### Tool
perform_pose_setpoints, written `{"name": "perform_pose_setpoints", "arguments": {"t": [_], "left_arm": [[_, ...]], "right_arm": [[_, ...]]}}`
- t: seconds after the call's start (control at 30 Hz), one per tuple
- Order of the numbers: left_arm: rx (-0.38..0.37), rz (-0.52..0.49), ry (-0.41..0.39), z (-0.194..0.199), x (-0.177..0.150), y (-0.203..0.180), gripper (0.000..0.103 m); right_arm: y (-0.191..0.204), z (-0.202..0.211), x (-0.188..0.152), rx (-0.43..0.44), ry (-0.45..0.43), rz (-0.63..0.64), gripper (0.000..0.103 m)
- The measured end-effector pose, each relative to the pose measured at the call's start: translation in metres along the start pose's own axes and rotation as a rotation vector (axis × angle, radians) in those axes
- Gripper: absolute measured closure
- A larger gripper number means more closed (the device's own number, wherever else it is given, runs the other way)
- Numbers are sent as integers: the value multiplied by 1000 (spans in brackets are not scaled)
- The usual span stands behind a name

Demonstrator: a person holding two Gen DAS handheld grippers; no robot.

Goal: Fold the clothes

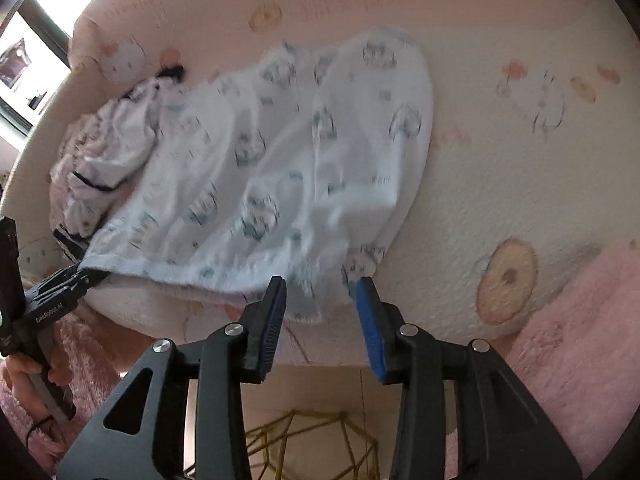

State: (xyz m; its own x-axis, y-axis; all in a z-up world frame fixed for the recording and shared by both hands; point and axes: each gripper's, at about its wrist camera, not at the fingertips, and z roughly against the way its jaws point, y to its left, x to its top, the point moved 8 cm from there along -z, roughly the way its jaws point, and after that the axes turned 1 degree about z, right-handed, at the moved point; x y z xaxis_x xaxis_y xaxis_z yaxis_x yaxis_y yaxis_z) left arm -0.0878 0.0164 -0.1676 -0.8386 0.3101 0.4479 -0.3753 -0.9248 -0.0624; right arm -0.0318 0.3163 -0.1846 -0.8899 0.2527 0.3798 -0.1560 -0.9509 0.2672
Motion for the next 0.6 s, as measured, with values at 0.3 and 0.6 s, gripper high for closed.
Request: {"name": "perform_pose_setpoints", "arguments": {"t": [0.3, 0.6], "left_arm": [[204, -426, 14, -1, -16, -33, 48], [127, -585, 45, -41, -16, -76, 78]], "right_arm": [[10, -27, -12, -58, 99, 60, 66], [13, -48, -18, -90, 149, 119, 66]]}}
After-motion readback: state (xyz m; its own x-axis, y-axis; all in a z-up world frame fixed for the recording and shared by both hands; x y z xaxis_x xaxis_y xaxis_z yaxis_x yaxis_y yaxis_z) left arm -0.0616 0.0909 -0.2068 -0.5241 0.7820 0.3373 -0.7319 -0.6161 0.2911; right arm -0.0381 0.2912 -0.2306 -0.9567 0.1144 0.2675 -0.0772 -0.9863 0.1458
